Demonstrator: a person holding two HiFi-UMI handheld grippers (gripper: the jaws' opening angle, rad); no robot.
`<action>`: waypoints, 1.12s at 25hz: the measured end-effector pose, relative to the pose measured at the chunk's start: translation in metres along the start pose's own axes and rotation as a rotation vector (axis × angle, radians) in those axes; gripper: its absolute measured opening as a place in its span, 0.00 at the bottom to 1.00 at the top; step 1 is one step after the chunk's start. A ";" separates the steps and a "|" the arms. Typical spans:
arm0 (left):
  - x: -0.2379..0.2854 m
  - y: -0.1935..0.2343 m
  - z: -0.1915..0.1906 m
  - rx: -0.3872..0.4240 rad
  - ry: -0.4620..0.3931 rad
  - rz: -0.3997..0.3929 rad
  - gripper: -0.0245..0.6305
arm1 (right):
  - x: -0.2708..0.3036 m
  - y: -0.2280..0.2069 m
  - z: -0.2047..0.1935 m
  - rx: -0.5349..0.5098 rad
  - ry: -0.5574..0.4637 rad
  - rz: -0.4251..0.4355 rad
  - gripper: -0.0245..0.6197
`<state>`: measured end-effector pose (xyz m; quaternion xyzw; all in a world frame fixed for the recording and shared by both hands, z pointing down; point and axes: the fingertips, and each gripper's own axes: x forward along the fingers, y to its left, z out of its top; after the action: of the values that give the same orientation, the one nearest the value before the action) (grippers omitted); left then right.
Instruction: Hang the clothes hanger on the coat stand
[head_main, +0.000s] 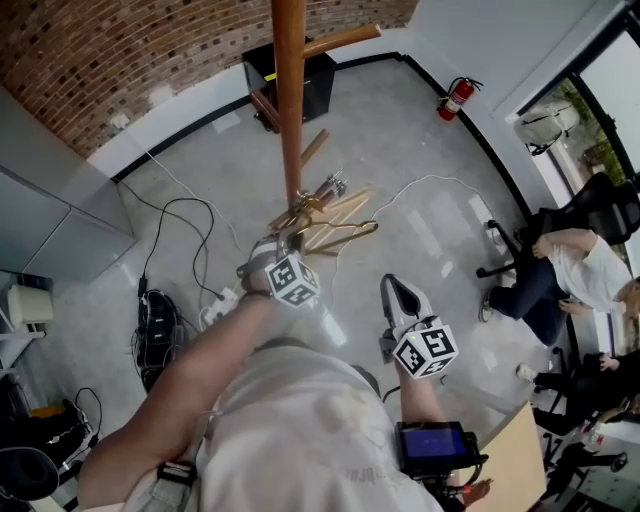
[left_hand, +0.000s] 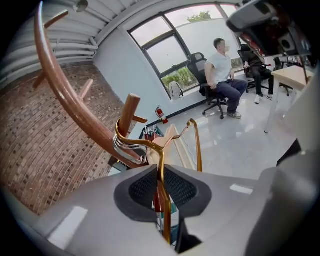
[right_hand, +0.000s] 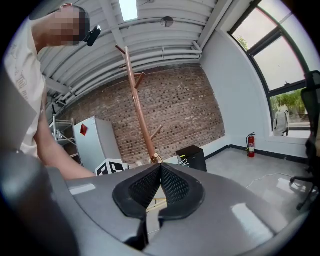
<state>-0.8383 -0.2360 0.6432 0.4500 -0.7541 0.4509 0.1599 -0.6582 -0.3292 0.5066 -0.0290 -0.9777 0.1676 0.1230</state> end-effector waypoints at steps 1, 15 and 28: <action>-0.001 0.000 0.001 -0.004 -0.003 -0.002 0.10 | -0.001 0.000 -0.001 0.003 0.010 -0.004 0.06; -0.059 0.021 -0.012 -0.160 -0.097 0.055 0.11 | 0.001 0.002 -0.006 -0.005 -0.013 0.023 0.06; -0.184 -0.080 0.038 -0.452 -0.362 -0.096 0.04 | -0.074 0.031 -0.019 -0.038 -0.041 0.189 0.06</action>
<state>-0.6660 -0.1838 0.5466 0.5113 -0.8295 0.1756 0.1402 -0.5812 -0.3014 0.4961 -0.1199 -0.9759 0.1604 0.0863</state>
